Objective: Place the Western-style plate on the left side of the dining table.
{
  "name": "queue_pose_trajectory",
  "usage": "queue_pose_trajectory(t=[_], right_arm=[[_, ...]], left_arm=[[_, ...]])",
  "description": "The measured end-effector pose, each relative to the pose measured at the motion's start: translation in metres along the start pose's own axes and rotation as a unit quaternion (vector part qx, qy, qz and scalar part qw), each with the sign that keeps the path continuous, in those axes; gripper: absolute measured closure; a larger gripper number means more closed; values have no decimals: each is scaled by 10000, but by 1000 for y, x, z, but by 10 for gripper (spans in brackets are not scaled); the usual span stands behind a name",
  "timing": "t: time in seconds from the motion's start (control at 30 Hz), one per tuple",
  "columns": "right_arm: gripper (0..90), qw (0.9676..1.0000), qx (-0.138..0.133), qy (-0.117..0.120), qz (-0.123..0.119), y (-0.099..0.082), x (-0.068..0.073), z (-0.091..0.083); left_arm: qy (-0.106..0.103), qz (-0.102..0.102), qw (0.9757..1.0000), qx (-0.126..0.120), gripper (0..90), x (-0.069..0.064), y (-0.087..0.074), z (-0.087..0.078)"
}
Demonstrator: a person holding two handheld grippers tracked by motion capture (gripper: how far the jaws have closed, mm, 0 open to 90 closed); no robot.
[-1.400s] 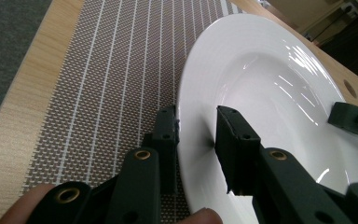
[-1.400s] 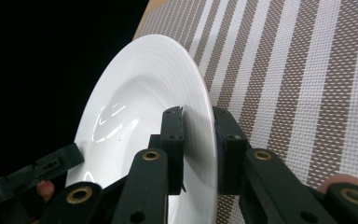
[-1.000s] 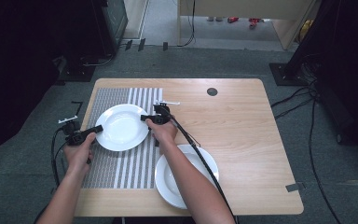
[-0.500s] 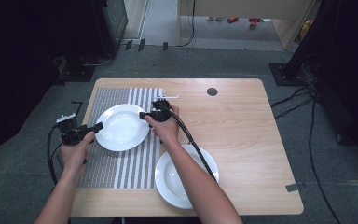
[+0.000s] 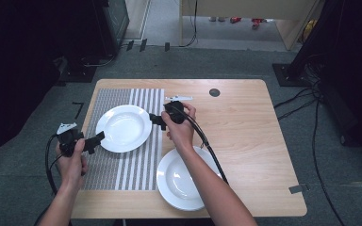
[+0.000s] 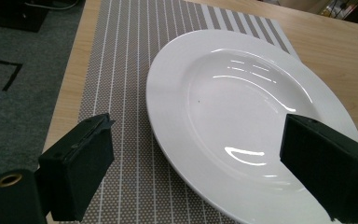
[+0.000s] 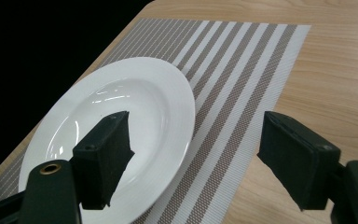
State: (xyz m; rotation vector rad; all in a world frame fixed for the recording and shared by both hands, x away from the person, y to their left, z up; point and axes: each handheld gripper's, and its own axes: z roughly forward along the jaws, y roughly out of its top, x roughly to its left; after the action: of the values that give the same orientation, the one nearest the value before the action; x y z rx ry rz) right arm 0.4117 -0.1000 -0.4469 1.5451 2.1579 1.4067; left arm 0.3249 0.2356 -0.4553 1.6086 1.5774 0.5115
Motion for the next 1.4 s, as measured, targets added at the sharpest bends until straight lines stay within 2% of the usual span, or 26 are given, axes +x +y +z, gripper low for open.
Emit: queue_pose_trajectory(t=[0.13, 0.3, 0.57, 0.8, 1.03, 1.2, 1.4], right_arm=[[257, 9999, -96, -31, -38, -4, -5, -16], [256, 9998, -196, -78, -36, -8, -12, -39], [253, 9989, -374, -235, -159, -16, -24, -74], [250, 9983, -479, -309, -134, -23, -36, -98], [250, 9971, -622, -430, 12, -38, -57, -129], [250, 9961, -688, -538, 89, -48, -72, -144], [250, 9948, -762, -647, 216, -62, -88, -161]], left_arm=[[-80, -27, 10000, -44, 97, -1, -7, -9], [-100, 106, 9999, -73, 97, -4, -13, -17], [-209, 113, 9996, -133, 97, -11, -26, -26], [-247, 209, 9994, -149, 98, -18, -36, -31], [-265, 313, 9990, -165, 98, -23, -49, -40], [-240, 341, 9990, -151, 98, -23, -56, -44], [-194, 365, 9991, -52, 97, -19, -72, -45]])
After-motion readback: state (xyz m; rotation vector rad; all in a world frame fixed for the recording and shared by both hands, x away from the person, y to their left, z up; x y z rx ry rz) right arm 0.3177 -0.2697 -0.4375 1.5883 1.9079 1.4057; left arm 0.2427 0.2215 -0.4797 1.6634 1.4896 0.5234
